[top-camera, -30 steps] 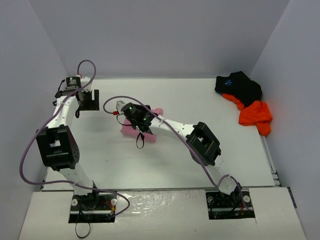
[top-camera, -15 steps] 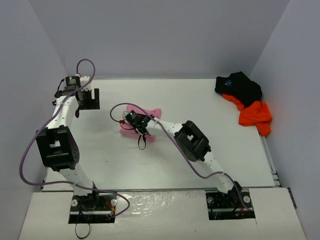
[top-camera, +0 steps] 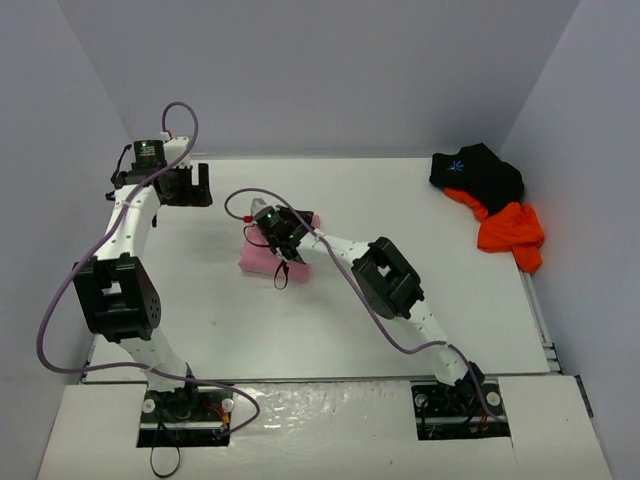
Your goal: Fold and stack the t-shirts
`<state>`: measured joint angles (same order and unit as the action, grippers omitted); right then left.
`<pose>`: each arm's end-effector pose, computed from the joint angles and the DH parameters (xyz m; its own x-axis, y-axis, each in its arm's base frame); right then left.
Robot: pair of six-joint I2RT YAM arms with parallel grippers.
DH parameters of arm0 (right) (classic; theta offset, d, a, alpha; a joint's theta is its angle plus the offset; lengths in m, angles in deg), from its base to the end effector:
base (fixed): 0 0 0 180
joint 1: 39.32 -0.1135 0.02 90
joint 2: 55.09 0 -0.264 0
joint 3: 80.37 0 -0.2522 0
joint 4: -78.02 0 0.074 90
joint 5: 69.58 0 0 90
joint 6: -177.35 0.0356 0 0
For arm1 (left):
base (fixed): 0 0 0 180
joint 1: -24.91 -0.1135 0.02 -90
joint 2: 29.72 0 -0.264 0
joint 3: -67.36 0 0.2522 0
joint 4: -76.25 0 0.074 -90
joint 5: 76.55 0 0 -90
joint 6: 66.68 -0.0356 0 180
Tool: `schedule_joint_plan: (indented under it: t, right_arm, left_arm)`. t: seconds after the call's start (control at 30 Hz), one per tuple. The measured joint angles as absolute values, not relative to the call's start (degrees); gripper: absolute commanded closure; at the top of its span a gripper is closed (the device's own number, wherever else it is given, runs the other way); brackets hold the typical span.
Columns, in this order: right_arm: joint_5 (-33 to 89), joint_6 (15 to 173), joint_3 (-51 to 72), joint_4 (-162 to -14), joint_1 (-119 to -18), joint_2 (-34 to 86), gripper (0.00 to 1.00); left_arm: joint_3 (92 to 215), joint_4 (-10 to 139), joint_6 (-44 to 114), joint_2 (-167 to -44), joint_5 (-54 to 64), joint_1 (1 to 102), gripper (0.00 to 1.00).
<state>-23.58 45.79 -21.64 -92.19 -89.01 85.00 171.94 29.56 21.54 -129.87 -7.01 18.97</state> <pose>0.3738 0.4024 0.1538 -0.1296 -0.8905 -0.4362 -0.3208 0.4539 -0.8313 0.3966 0.0288 0.3207 -0.6636 -0.0398 -0.7470 0.1811 0.9604 -0.2120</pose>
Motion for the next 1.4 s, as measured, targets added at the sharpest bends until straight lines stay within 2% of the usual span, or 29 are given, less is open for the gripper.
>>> schedule_joint_plan:
  t: [0.3,0.37,0.6,0.8,1.03,1.33,1.4]
  right_arm:
    - [-30.27,42.45,-15.16,-98.63,-77.01,72.62,0.91]
    - [-31.09,42.01,-12.48,-99.12,-75.22,67.98,0.91]
    - [-32.03,41.81,-3.39,-100.89,-72.28,57.15,0.89]
    - [-31.69,42.54,-0.18,-98.77,-66.59,54.63,0.88]
    - [-31.61,42.61,0.15,-98.08,-62.88,50.15,0.88]
    - [-31.49,43.95,1.83,-97.40,-62.54,49.16,0.87]
    - [-31.47,44.05,1.88,-97.25,-62.54,49.16,0.87]
  left_arm:
    - [179.46,27.58,21.03,-130.56,-15.30,26.13,0.22]
    - [181.64,26.96,20.67,-131.52,-17.39,28.78,0.26]
    - [187.16,22.24,20.90,-142.32,-29.90,35.01,0.27]
    - [187.12,21.21,24.99,-155.34,-42.69,34.91,0.29]
    - [184.99,21.92,28.14,-160.55,-52.35,34.86,0.31]
    - [190.73,17.75,29.51,-166.48,-52.47,34.09,0.32]
    - [192.90,16.58,30.34,-167.63,-51.84,33.26,0.38]
